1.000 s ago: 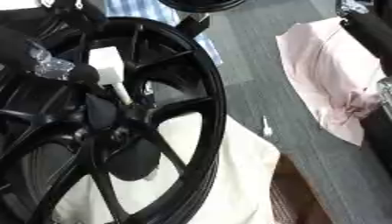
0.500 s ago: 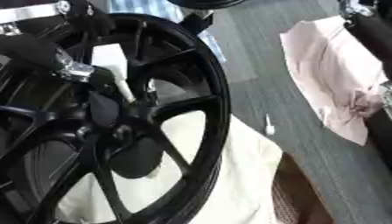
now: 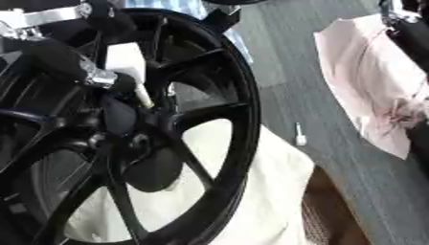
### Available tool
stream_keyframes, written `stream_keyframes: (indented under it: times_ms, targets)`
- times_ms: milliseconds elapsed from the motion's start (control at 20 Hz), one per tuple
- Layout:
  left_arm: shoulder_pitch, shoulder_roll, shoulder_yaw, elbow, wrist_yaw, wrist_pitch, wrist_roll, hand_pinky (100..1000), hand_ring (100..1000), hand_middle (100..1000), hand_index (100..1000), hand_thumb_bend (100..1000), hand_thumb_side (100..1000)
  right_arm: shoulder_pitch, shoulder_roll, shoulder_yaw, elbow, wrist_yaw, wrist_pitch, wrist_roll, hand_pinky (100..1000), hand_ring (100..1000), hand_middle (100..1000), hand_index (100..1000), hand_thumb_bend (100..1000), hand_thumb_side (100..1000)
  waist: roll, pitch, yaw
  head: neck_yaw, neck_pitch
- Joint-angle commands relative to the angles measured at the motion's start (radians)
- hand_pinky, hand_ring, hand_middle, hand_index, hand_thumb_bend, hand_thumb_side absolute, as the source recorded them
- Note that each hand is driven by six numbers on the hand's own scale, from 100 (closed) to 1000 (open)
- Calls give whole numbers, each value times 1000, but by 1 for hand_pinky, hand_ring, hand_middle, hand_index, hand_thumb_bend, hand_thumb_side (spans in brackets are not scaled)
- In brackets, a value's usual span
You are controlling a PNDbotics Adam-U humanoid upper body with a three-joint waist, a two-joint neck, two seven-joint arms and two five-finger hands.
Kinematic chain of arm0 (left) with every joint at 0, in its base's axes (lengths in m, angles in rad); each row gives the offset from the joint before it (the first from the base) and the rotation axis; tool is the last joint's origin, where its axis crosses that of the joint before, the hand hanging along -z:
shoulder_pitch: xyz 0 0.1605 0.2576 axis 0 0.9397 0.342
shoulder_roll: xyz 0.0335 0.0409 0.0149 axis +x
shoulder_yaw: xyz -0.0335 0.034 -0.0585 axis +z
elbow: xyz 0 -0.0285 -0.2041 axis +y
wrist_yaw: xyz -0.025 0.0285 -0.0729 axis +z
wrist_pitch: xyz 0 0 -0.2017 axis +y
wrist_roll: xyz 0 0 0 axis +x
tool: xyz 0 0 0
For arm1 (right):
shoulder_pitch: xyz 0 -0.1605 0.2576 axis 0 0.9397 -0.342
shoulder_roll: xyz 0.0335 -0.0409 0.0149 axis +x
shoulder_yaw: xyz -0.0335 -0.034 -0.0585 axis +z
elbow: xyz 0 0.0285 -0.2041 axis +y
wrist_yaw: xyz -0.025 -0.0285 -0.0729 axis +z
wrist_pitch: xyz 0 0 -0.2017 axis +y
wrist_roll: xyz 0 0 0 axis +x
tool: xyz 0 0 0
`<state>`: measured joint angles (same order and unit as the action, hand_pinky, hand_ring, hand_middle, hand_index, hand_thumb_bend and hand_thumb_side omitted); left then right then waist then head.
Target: Pull the pin out of the wheel hub.
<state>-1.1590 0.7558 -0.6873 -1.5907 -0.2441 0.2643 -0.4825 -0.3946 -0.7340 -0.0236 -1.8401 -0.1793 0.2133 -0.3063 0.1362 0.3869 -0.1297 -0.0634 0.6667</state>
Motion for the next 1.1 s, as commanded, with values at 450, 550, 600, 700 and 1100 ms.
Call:
stream_keyframes:
  times_ms: [450, 550, 600, 700, 1100]
  targets:
    - [-6, 15, 25, 14, -15, -20, -9, 806, 763, 734, 852, 535, 542, -2, -14, -10, -10, -11, -2, -5, 799, 801, 645, 763, 100, 553, 0, 10, -10, 8, -19]
    - [-7, 13, 28, 12, -7, -18, -6, 792, 737, 700, 842, 500, 543, 0, -13, -11, -8, -11, 0, -8, 799, 802, 645, 763, 100, 556, 1, 14, -11, 9, -20]
    - [-7, 13, 29, 11, -1, -17, -3, 786, 728, 690, 838, 486, 541, 1, -12, -12, -7, -12, 0, -9, 799, 802, 645, 763, 100, 556, 1, 15, -12, 9, -20]
    - [-6, 14, 33, 6, 12, -16, 7, 777, 705, 660, 820, 448, 537, 3, -11, -13, -6, -12, 1, -12, 800, 802, 645, 763, 100, 558, 1, 16, -13, 10, -20]
    - [-1, 36, 47, -32, 51, -14, 47, 777, 703, 668, 822, 469, 541, 9, -8, -15, -5, -11, 7, -16, 801, 802, 644, 763, 100, 562, -1, 10, -9, 11, -22]
